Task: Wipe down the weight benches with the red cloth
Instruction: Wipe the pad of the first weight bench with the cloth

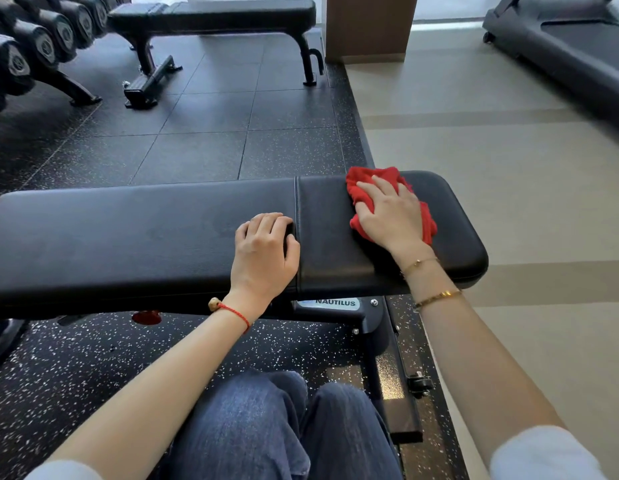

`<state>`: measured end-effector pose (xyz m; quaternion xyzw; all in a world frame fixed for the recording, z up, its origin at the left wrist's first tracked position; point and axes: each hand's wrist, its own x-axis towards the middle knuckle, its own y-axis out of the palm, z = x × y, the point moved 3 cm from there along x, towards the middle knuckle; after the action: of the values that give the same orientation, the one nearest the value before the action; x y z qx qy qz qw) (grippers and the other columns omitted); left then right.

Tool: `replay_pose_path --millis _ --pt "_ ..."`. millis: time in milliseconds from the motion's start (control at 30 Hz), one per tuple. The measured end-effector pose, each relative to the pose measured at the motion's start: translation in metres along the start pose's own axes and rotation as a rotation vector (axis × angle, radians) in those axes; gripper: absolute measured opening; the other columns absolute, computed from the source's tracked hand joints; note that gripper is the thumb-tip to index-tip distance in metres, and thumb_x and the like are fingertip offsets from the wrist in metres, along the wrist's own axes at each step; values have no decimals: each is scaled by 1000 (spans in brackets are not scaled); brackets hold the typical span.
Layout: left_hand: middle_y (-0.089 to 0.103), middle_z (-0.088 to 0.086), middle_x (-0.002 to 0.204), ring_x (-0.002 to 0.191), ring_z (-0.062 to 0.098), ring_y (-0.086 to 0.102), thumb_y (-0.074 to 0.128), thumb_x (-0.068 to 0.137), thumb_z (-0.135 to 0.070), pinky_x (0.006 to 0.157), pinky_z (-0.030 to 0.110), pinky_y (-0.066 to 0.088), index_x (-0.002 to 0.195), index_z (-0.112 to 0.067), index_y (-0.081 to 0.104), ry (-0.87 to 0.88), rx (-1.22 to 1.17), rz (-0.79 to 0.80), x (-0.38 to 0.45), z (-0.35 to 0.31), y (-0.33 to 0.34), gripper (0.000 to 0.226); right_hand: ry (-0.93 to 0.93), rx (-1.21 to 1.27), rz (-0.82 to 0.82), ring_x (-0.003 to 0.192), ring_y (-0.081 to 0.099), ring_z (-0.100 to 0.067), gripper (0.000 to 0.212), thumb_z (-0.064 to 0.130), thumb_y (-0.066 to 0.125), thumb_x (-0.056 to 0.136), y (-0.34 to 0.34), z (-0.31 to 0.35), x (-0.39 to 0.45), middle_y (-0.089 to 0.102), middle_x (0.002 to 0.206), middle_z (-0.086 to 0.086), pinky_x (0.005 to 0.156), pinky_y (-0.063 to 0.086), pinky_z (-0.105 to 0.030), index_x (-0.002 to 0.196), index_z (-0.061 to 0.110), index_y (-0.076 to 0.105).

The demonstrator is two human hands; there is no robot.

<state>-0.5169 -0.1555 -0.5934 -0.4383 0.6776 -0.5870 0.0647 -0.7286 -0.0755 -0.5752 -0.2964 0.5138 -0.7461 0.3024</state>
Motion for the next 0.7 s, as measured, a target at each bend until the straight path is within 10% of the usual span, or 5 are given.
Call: replay_pose_path --millis 700 --pt "64 4 131 128 23 54 52 92 -24 113 44 36 122 -12 66 3 -36 36 -2 7 2 35 -255 154 86 141 32 -22 46 48 46 97 -4 24 -50 36 155 14 119 17 -37 143 39 45"
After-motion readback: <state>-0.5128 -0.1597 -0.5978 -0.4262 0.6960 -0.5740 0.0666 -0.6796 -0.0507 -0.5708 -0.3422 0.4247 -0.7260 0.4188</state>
